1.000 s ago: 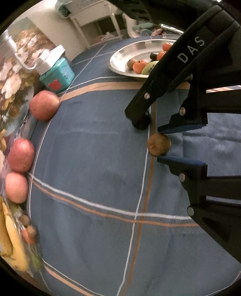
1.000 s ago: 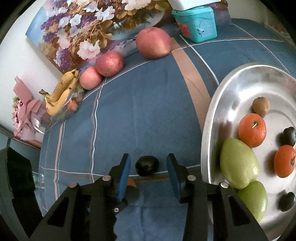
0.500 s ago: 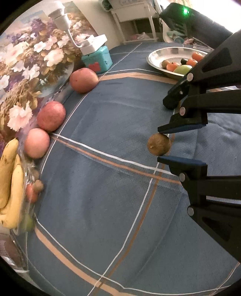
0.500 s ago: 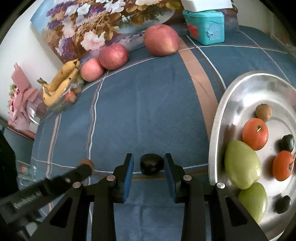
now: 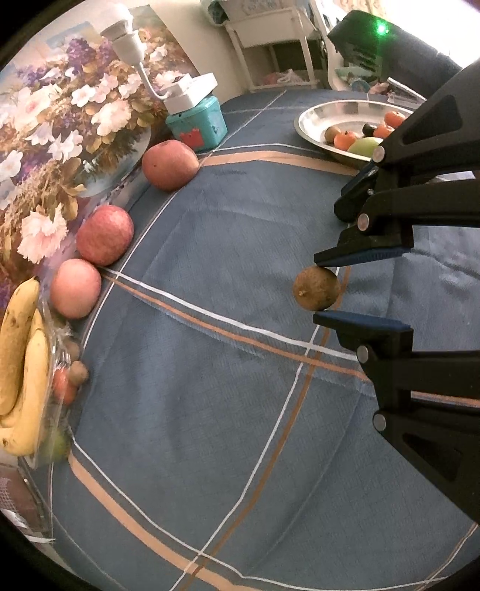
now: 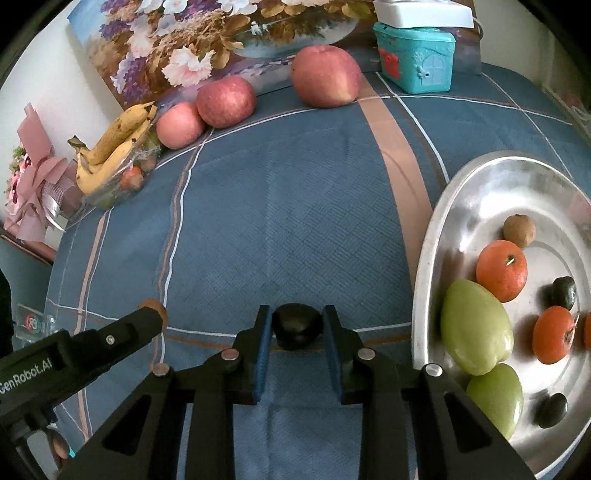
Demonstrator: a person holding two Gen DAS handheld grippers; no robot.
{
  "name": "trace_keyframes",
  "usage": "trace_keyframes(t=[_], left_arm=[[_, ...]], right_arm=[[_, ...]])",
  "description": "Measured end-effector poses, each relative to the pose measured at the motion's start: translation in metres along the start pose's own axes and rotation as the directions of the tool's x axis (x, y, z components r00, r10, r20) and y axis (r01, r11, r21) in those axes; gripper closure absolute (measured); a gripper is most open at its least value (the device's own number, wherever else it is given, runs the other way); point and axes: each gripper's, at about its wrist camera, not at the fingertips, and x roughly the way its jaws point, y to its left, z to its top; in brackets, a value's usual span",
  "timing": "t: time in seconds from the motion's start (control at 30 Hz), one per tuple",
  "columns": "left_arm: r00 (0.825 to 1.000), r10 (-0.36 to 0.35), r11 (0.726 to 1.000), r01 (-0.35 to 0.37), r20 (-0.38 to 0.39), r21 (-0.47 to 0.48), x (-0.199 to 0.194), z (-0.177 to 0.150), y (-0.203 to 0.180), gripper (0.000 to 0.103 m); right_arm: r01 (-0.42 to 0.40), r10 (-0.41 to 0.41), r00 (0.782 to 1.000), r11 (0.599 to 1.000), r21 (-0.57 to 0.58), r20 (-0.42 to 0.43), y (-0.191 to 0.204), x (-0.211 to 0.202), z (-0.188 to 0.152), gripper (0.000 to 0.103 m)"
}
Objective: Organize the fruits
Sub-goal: 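Carry the kiwi and plum over the steel plate, then open the left tool over the plate while the right tool releases the plum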
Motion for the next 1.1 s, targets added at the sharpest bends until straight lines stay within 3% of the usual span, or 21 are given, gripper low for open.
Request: trace_keyframes(t=[0.37, 0.5, 0.6, 0.73, 0.9, 1.1], left_arm=[[0.998, -0.063, 0.998, 0.063, 0.007, 0.015, -0.004, -0.008, -0.025, 0.077], [0.991, -0.130, 0.988, 0.131, -0.019, 0.087, 0.001, -0.019, -0.056, 0.077], [0.984, -0.170, 0.973, 0.177, -0.058, 0.148, 0.011, -0.032, -0.084, 0.077], [0.970, -0.208, 0.952, 0.230, -0.123, 0.201, 0.028, -0.050, -0.114, 0.077], [0.963, -0.191, 0.945, 0.232, -0.189, 0.231, 0.042, -0.068, -0.129, 0.077], [0.967, -0.161, 0.947, 0.208, -0.199, 0.244, 0.043, -0.073, -0.129, 0.077]], right_arm=[[-0.048, 0.047, 0.998, 0.999, 0.001, 0.037, -0.010, -0.033, -0.006, 0.075], [-0.057, 0.055, 0.996, 0.998, 0.029, 0.076, -0.024, -0.055, -0.009, 0.075], [0.004, -0.012, 0.993, 0.998, 0.067, 0.121, -0.049, -0.074, -0.014, 0.075], [0.132, -0.149, 0.982, 0.981, 0.144, 0.118, -0.088, -0.092, -0.025, 0.075], [0.150, -0.168, 0.983, 0.966, 0.211, 0.069, -0.123, -0.093, -0.043, 0.075], [0.138, -0.156, 0.986, 0.962, 0.236, 0.060, -0.137, -0.095, -0.053, 0.075]])
